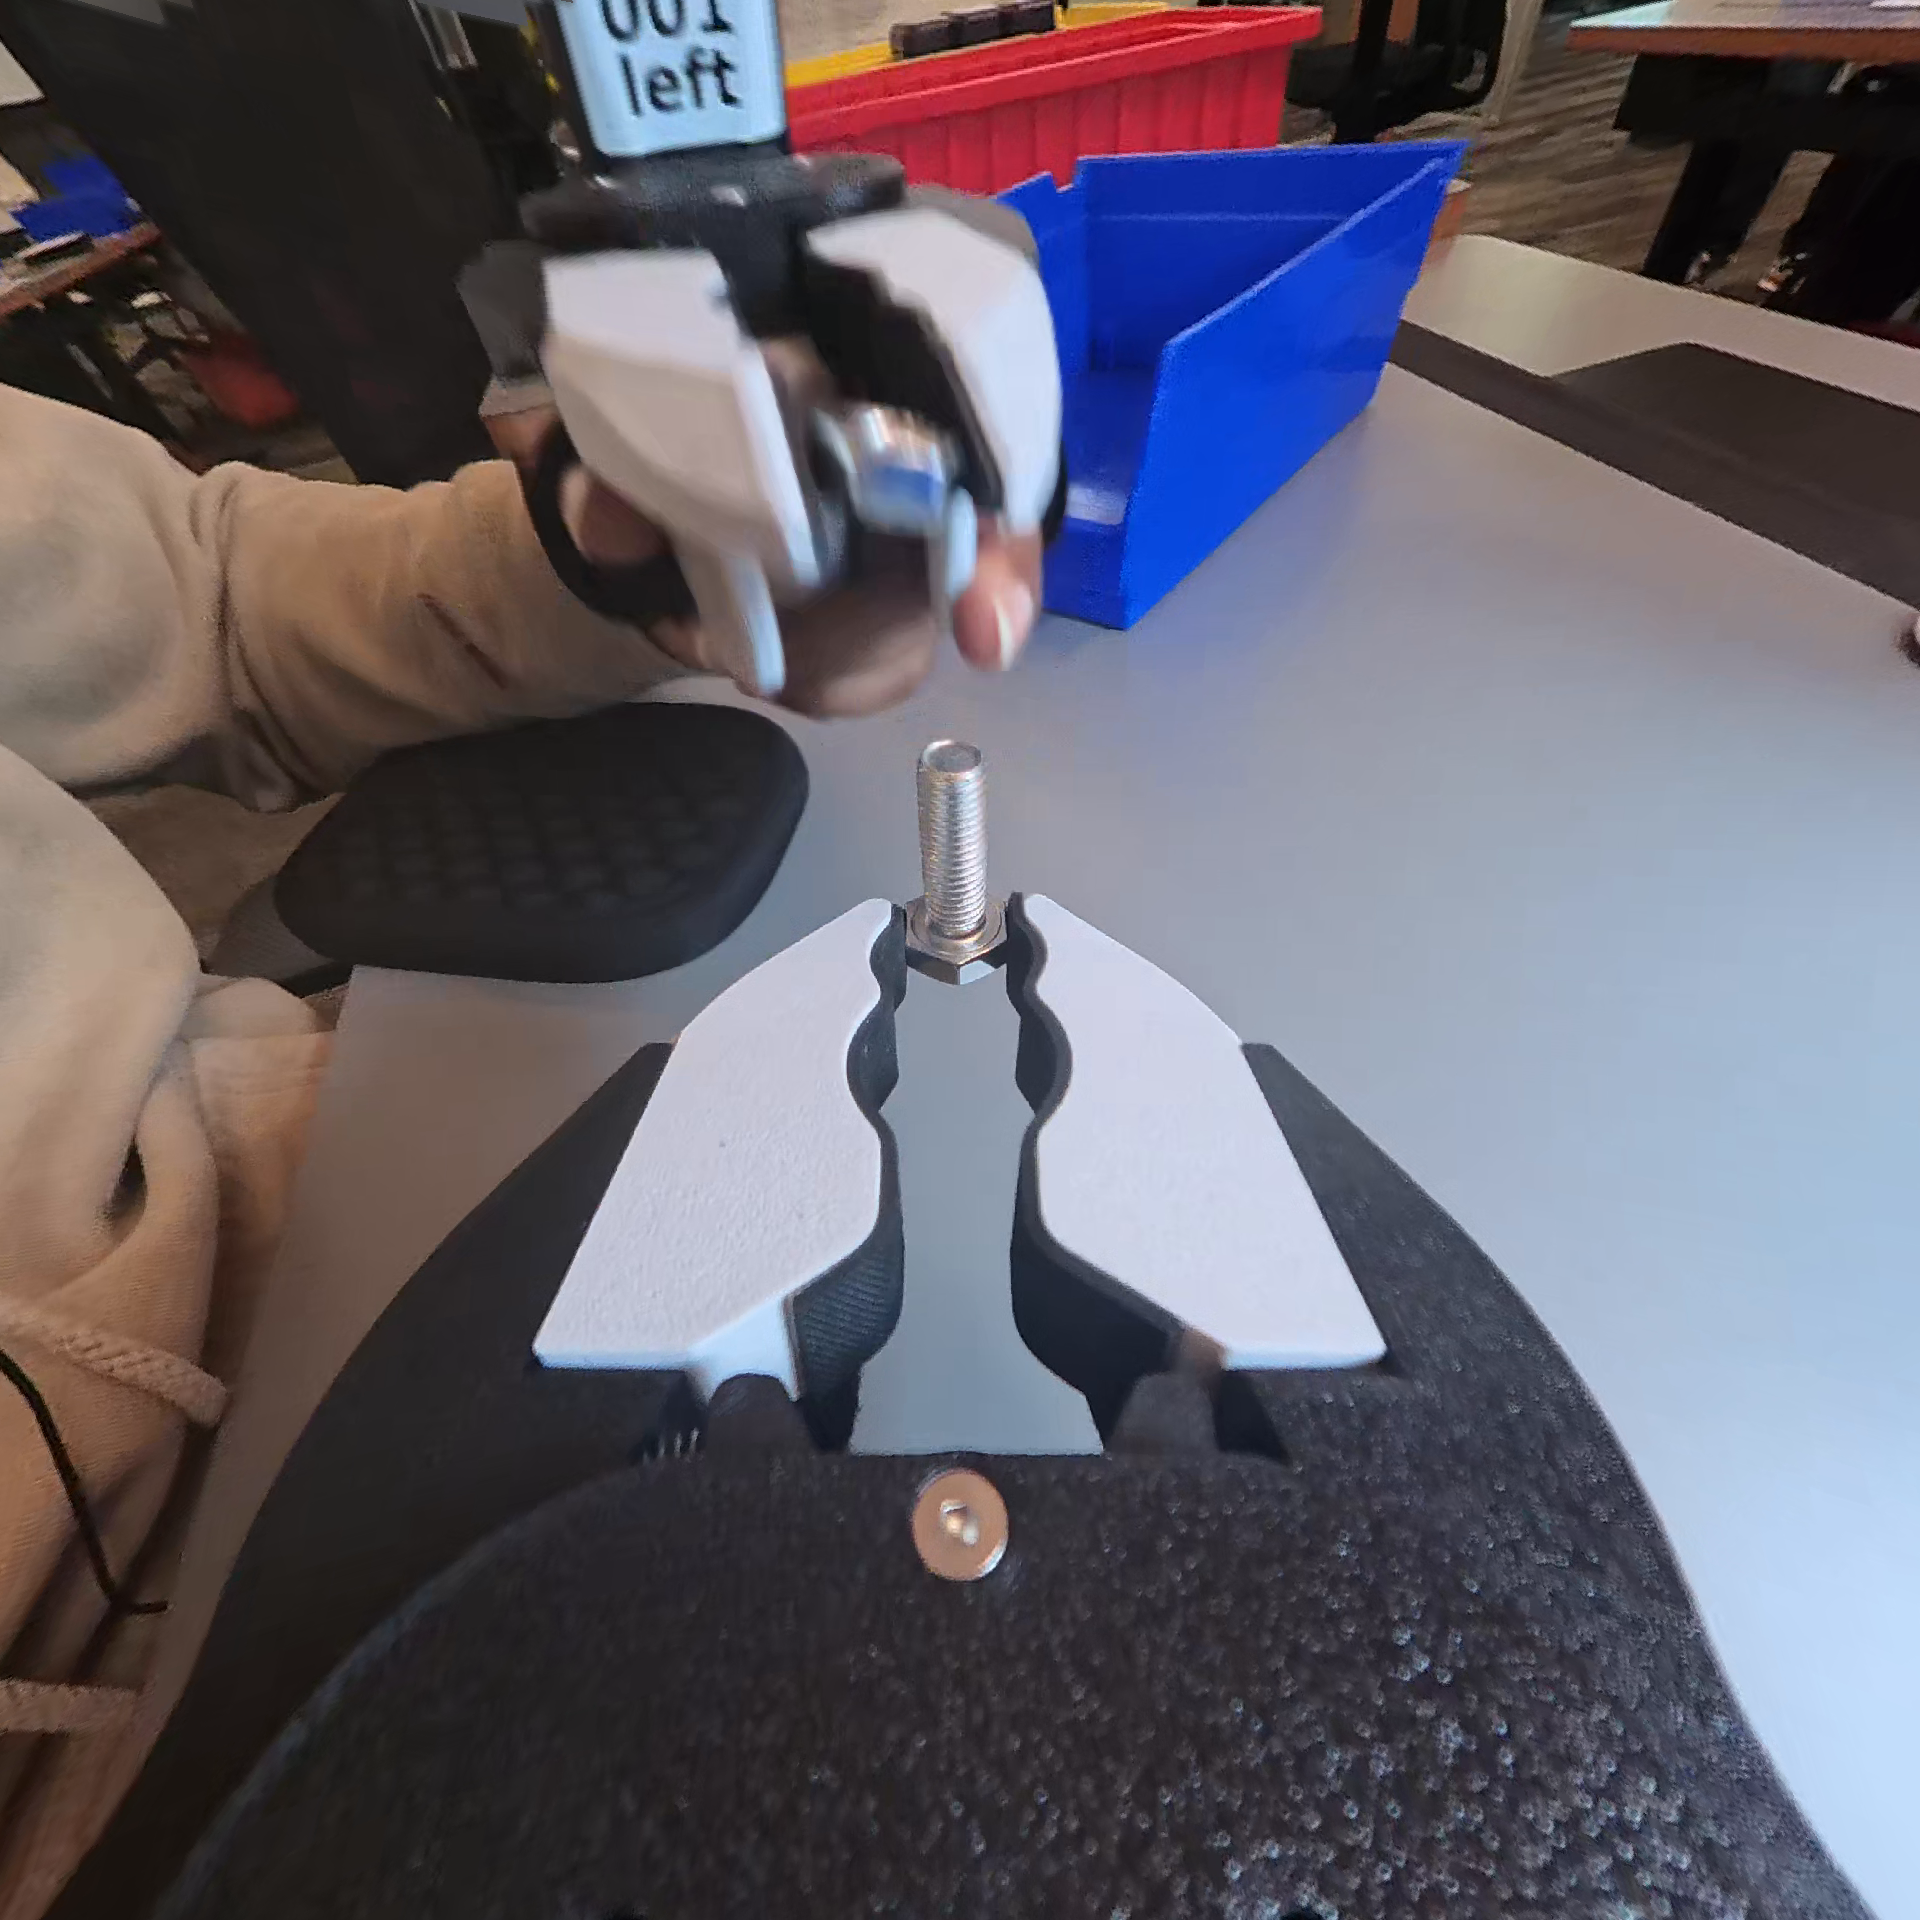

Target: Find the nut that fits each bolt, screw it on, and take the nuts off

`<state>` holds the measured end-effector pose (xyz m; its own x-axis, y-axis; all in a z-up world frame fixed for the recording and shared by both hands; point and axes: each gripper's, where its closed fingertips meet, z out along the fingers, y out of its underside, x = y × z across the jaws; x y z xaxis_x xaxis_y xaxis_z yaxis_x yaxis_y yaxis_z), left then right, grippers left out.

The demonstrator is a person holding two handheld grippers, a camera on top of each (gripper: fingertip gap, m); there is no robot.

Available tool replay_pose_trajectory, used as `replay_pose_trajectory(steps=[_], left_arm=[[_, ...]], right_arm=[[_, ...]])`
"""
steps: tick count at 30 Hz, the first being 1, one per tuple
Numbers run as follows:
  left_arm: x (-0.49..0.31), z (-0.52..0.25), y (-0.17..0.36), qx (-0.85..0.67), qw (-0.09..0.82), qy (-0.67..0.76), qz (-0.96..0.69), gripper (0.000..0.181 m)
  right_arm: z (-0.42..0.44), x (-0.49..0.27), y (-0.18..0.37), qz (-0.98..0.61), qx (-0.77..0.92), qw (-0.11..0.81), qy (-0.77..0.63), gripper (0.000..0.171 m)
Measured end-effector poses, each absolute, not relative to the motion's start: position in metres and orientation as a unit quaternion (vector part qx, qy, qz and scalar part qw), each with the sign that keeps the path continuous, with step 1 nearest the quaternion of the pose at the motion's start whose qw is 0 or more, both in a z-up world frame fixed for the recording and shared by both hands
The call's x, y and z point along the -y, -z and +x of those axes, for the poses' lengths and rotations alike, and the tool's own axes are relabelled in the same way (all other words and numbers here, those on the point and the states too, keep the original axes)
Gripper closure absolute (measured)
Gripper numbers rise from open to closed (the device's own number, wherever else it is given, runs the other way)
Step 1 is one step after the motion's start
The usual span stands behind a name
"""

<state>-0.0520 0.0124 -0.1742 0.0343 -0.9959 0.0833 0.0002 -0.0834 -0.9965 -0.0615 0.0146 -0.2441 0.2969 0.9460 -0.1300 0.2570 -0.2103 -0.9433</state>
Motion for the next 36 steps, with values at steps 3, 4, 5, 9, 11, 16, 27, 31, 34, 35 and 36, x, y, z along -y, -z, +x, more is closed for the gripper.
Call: replay_pose_trajectory(steps=[3,4,5,9,11,16,27,31,34,35,36], left_arm=[[-0.031,-0.066,0.163,-0.438,0.527,0.49,-0.539,0.161],[-0.038,-0.069,0.167,-0.436,0.532,0.474,-0.549,0.161],[-0.042,-0.069,0.172,-0.438,0.532,0.461,-0.559,0.161],[-0.047,-0.061,0.198,-0.465,0.528,0.413,-0.578,0.161],[-0.046,-0.056,0.21,-0.474,0.523,0.403,-0.583,0.161],[-0.04,-0.048,0.226,-0.494,0.507,0.393,-0.587,0.161],[-0.046,-0.055,0.227,-0.488,0.522,0.378,-0.589,0.161],[-0.048,-0.054,0.233,-0.49,0.511,0.379,-0.596,0.161],[-0.047,-0.054,0.233,-0.492,0.512,0.378,-0.594,0.161],[-0.047,-0.054,0.233,-0.493,0.514,0.376,-0.593,0.161],[-0.047,-0.054,0.232,-0.493,0.516,0.374,-0.592,0.161]], right_arm=[[-0.051,-0.026,0.243,-0.684,0.428,0.447,-0.386,0.153],[-0.046,-0.032,0.239,-0.689,0.419,0.453,-0.382,0.153],[-0.038,-0.04,0.235,-0.695,0.408,0.459,-0.373,0.153],[0.028,-0.093,0.209,-0.743,0.346,0.495,-0.288,0.153],[0.084,-0.125,0.197,-0.794,0.3,0.481,-0.22,0.153],[0.255,-0.206,0.214,-0.921,0.202,0.331,0.035,0.153],[0.39,-0.22,0.31,-0.983,0.07,-0.02,0.166,0.152],[0.384,-0.211,0.32,-0.986,0.068,-0.052,0.143,0.153],[0.382,-0.21,0.321,-0.985,0.075,-0.053,0.145,0.152],[0.381,-0.21,0.32,-0.985,0.078,-0.053,0.143,0.147],[0.379,-0.211,0.318,-0.986,0.082,-0.048,0.139,0.14]])
